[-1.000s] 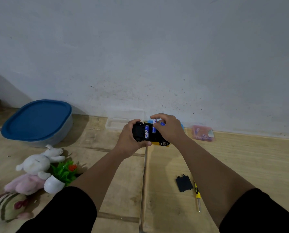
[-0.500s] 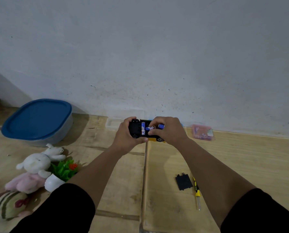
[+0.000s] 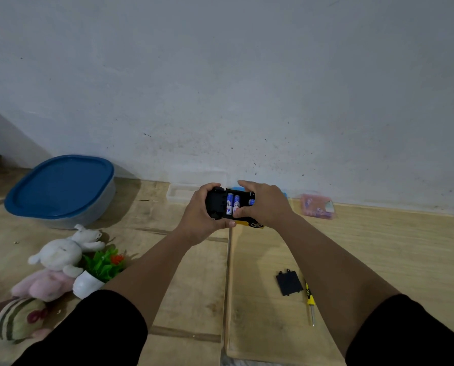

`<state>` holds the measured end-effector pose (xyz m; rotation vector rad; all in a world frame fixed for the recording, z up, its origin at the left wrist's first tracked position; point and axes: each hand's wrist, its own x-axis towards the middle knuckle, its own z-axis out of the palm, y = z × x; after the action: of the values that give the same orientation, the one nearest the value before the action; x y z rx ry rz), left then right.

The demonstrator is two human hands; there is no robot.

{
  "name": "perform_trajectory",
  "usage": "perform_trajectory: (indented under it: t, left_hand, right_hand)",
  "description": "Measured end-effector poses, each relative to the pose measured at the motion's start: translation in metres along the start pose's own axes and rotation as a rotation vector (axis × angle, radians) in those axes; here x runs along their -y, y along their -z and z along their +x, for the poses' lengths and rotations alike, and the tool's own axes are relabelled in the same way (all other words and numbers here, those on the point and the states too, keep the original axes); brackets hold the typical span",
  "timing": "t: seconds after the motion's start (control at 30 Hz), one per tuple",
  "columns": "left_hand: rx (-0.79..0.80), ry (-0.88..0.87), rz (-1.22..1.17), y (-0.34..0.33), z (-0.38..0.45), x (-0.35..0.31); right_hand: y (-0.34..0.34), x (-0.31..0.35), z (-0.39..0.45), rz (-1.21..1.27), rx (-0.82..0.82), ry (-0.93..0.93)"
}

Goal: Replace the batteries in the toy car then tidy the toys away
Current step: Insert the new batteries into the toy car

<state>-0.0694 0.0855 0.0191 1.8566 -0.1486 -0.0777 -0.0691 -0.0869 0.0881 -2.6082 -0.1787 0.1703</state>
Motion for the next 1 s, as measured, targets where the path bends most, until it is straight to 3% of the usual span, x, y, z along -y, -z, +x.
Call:
perform_trajectory:
  t: [0.47,0.63,0.83,1.0]
  left_hand:
    - [0.03,0.007,-0.015,-0.004,-0.008,-0.002]
    - [0.032,-0.003,-0.028,-0.003,-0.008,-0.004]
    - [0.01,-0.005,-0.015,0.008,0.001,-0.01]
    - [0.022,0.001,0.003,0.006,-0.002,-0.006]
  right_hand:
    - [-0.001,-0.006,-0.005,-0.019,0.04,0.103]
    - [0.004,-0.004,-0.002,-0.2,0.117,0.158]
    - [0.007,0.005,0.003,0.173,-0.235,0.011]
    - [0.013,0.011,0.001,0.432,-0.089,-0.116]
